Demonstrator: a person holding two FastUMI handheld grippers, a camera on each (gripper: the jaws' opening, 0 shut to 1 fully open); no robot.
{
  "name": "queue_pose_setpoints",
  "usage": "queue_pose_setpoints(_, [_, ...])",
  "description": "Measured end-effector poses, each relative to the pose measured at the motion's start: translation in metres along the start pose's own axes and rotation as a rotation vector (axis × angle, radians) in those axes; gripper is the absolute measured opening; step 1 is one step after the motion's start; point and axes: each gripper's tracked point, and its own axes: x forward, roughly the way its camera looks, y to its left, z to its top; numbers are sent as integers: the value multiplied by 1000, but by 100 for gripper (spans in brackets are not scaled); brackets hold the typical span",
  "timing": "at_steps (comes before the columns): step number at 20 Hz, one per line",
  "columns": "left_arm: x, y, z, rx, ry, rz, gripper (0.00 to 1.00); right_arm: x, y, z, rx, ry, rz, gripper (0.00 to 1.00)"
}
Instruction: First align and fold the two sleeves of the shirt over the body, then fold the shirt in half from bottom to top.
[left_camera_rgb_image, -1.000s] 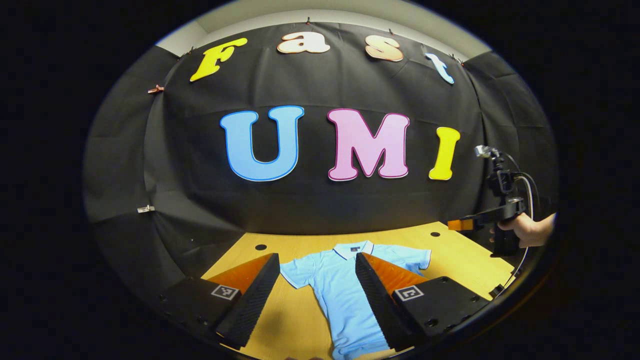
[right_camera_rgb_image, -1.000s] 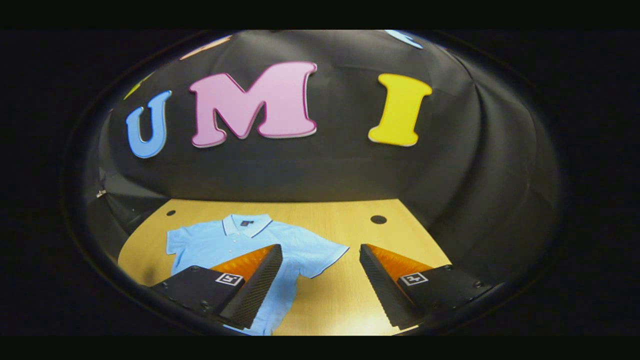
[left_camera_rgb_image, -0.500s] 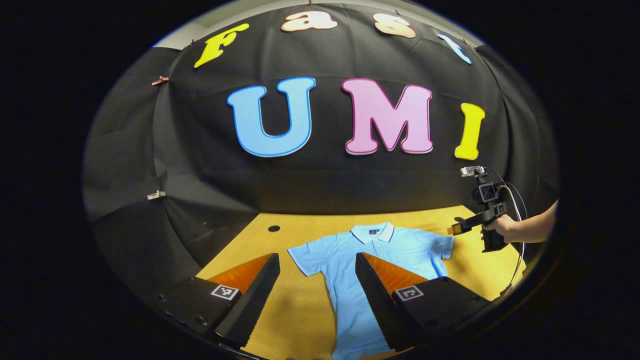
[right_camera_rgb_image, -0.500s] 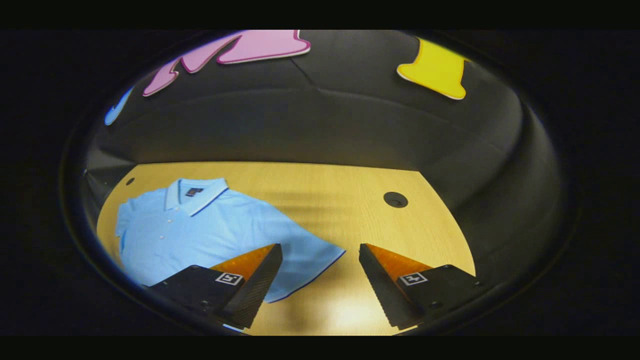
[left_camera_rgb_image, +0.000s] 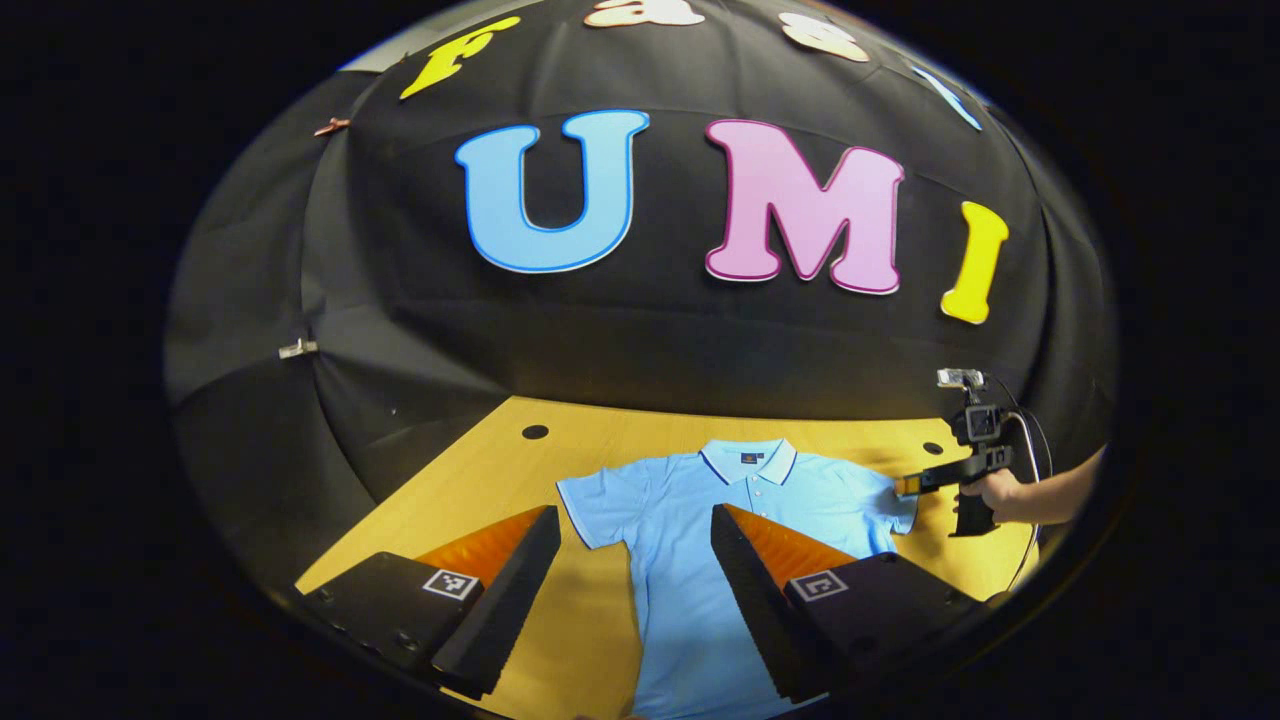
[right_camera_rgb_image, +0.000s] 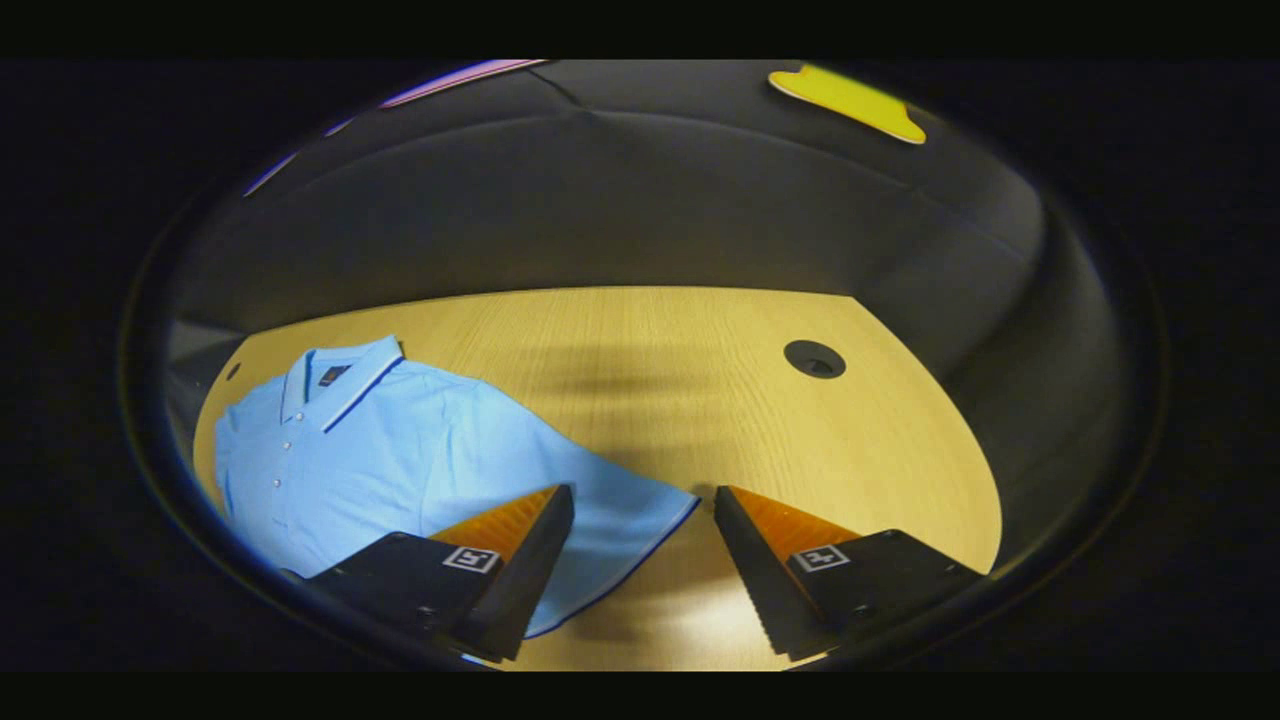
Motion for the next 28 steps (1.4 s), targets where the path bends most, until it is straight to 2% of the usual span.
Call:
queue_pose_setpoints(1, [4, 0, 0, -24, 3, 6, 97, 0, -1, 2, 2, -18, 0, 83])
queue_pose_setpoints(2, [6, 0, -3, -37, 7, 10, 97, 0, 1, 1, -6, -13, 13, 74])
queue_pose_setpoints(3, [6, 0, -5, -37, 12, 14, 97, 0, 3, 3, -16, -23, 20, 73])
queue_pose_setpoints(4, [6, 2, -8, -30, 15, 18, 97, -1, 8, 0, -21, -22, 33, 46])
queue_pose_setpoints(5, [6, 3, -10, -20, 18, 23, 97, -1, 11, 2, -28, -30, 44, 41])
queue_pose_setpoints(6, [6, 4, -12, -14, 21, 26, 97, -2, 14, 2, -35, -35, 44, 19])
queue_pose_setpoints(9, [6, 7, -19, -13, 37, 31, 97, -1, 20, 3, -38, -55, 57, 2])
queue_pose_setpoints(11, [8, 8, -23, -14, 45, 36, 98, -2, 27, 2, -33, -57, 85, 0])
queue_pose_setpoints(12, [6, 10, -25, -13, 47, 37, 98, -5, 28, 3, -43, -60, 89, 6])
queue_pose_setpoints(13, [5, 11, -26, -11, 46, 39, 97, -10, 31, 9, -58, -78, 93, 5])
queue_pose_setpoints(14, [4, 14, -26, -10, 44, 40, 97, -16, 37, 17, -76, -104, 96, 0])
queue_pose_setpoints(15, [4, 17, -25, -11, 40, 42, 98, -24, 44, 28, -95, -138, 102, 5])
queue_pose_setpoints(16, [5, 19, -24, -14, 35, 46, 98, -32, 56, 38, -117, -168, 114, 0])
queue_pose_setpoints(21, [10, 36, -26, -31, 32, 60, 97, -62, 140, 64, -211, -231, 220, 0])
queue_pose_setpoints(24, [17, 46, -25, -54, 33, 70, 98, -69, 207, 58, -259, -231, 285, 0])
queue_pose_setpoints(26, [24, 51, -23, -64, 28, 69, 98, -69, 245, 44, -282, -222, 301, 0])
queue_pose_setpoints(28, [33, 55, -21, -56, 26, 61, 98, -79, 283, 22, -292, -180, 379, 15])
